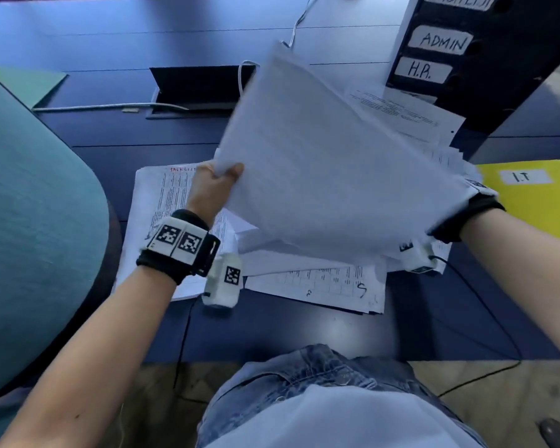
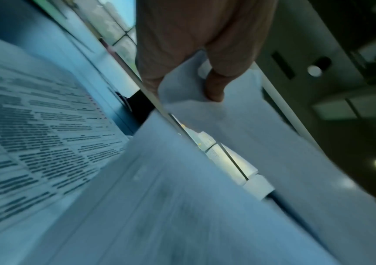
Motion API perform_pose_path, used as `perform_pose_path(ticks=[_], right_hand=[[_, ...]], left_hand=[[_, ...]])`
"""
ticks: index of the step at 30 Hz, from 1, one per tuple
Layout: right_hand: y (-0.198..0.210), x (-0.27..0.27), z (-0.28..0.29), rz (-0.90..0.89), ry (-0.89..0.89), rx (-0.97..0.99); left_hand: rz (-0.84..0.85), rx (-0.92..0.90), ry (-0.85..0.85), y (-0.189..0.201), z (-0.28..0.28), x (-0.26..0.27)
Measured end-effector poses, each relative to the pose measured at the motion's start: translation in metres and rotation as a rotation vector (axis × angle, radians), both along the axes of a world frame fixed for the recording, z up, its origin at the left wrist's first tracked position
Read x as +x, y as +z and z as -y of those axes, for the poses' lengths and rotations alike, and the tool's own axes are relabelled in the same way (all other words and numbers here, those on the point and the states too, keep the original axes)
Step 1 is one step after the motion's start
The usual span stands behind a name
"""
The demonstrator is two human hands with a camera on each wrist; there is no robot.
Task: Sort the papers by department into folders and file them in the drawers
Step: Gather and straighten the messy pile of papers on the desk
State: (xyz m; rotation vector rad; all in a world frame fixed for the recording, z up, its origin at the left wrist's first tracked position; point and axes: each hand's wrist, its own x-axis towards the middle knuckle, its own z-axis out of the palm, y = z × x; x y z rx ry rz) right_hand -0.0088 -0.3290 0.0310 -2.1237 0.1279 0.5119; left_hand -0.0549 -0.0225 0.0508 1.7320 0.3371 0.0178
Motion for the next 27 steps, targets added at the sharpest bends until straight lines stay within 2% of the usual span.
perform_pose_path(ticks=[2,4,7,10,12,13,14,17,19,22,24,27], right_hand=[[-0.001,0.003,-0.003,-0.057,-0.081,-0.092],[0.005,0.006,-0.009,-0.062,-0.122,-0.019],[0.019,0.004,-0.024,0.06,-0.128,0.058],[0.026,0.002,-0.045,0.03,-0.117,0.296],[0.027,0.006,-0.055,-0.066,-0.178,0.554],[0.027,0.009,-0.06,-0.094,-0.228,0.617],[0.027,0.012,-0.066,-0.087,-0.277,0.602],[0.022,0.023,-0.073,0.001,-0.394,0.3],[0.015,0.024,-0.073,-0.023,-0.428,0.206],[0.009,0.015,-0.076,-0.181,-0.382,0.407],[0.007,0.009,-0.078,-0.151,-0.367,0.524],[0.015,0.008,-0.08,-0.11,-0.4,0.642]], left_hand=[[0.011,-0.095,0.129,0.001,-0.01,0.009],[0.005,-0.156,0.222,0.0,-0.017,0.016],[-0.107,-0.095,0.221,-0.01,-0.025,0.022],[-0.224,-0.077,0.243,-0.023,-0.023,0.021],[-0.247,-0.119,0.265,-0.029,-0.018,0.019],[-0.27,-0.137,0.242,-0.031,-0.017,0.019],[-0.281,-0.134,0.235,-0.033,-0.017,0.019],[-0.253,-0.168,0.213,-0.035,-0.021,0.018],[-0.245,-0.157,0.203,-0.035,-0.023,0.017],[-0.235,-0.145,0.205,-0.031,-0.025,0.015],[-0.206,0.044,0.197,-0.033,-0.027,0.016],[-0.094,0.51,0.046,-0.034,-0.024,0.011]])
